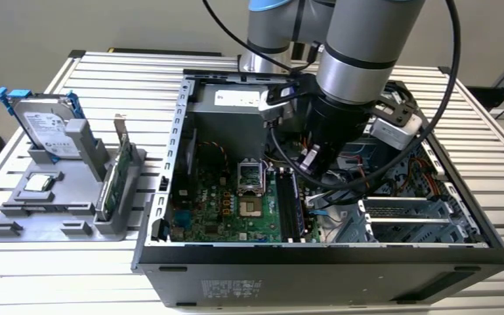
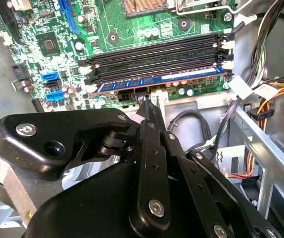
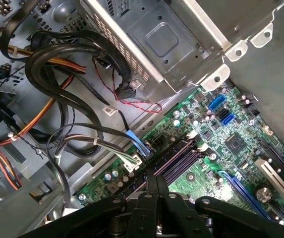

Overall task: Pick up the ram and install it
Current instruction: 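Press down the ram until it locks into place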

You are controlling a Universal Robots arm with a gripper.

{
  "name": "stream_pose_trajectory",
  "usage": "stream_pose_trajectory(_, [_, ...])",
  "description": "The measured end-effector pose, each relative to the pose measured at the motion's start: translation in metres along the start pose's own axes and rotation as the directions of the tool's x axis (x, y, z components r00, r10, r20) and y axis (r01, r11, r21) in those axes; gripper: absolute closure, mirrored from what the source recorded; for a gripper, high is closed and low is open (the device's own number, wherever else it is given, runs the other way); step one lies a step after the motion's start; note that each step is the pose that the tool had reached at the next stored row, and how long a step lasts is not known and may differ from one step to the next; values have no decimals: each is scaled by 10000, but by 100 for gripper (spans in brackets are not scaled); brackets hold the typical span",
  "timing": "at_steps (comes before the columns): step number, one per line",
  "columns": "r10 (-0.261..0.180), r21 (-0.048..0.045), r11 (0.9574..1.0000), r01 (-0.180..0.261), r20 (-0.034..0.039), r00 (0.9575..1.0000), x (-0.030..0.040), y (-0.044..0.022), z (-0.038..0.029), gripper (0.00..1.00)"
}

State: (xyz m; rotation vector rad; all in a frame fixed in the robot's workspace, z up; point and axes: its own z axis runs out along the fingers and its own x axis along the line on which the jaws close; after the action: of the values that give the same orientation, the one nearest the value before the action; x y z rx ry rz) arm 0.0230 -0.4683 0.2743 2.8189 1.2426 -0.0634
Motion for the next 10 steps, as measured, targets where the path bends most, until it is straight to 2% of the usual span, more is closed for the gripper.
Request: stream_pose_trajectory(10, [-569, -36, 9984, 569, -20, 9984, -2, -2, 0, 100])
